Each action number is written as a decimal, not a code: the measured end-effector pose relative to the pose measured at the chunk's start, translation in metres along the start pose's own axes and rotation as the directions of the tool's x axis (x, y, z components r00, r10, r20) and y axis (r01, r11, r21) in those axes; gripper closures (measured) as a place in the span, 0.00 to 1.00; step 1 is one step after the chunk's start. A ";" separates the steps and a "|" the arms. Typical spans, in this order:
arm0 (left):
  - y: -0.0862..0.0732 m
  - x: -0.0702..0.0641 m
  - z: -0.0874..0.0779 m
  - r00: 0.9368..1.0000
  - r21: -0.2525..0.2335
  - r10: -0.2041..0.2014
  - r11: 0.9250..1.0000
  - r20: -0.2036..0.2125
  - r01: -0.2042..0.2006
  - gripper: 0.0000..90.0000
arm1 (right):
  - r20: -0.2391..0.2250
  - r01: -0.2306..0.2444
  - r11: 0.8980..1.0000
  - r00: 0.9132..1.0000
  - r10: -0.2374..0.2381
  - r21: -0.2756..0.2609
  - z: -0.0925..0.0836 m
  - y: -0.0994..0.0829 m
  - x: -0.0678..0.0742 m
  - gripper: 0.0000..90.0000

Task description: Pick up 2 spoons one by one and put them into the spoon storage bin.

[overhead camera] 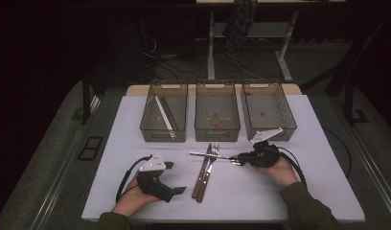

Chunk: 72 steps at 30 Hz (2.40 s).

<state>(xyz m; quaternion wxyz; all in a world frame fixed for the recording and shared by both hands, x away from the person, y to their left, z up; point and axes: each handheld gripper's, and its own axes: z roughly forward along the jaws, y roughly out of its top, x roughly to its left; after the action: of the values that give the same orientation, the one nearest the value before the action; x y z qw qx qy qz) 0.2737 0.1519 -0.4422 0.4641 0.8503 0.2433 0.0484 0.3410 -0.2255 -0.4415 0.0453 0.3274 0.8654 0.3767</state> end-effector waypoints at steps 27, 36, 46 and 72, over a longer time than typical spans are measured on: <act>0.000 0.000 -0.001 1.000 -0.004 0.003 1.000 0.001 -0.003 0.00 | 0.045 -0.017 0.997 0.999 0.020 -0.074 -0.025 0.008 -0.001 0.98; 0.000 0.001 -0.002 1.000 -0.013 -0.010 1.000 -0.002 0.010 0.00 | 0.102 -0.015 0.992 0.994 0.028 -0.123 -0.043 0.022 -0.001 0.98; 0.000 0.001 -0.001 1.000 -0.014 -0.013 1.000 0.002 0.013 0.00 | 0.164 -0.018 0.985 0.985 0.046 -0.170 -0.058 0.048 -0.009 0.98; 0.001 -0.001 0.000 1.000 -0.019 -0.009 1.000 0.017 0.009 0.00 | 0.372 -0.105 0.993 0.921 0.116 -0.049 -0.017 0.121 -0.041 0.98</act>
<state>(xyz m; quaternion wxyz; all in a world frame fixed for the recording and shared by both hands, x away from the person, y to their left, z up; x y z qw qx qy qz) 0.2735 0.1514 -0.4412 0.4743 0.8452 0.2428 0.0412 0.4322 -0.1999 -0.3536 0.1928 0.4408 0.8157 0.3212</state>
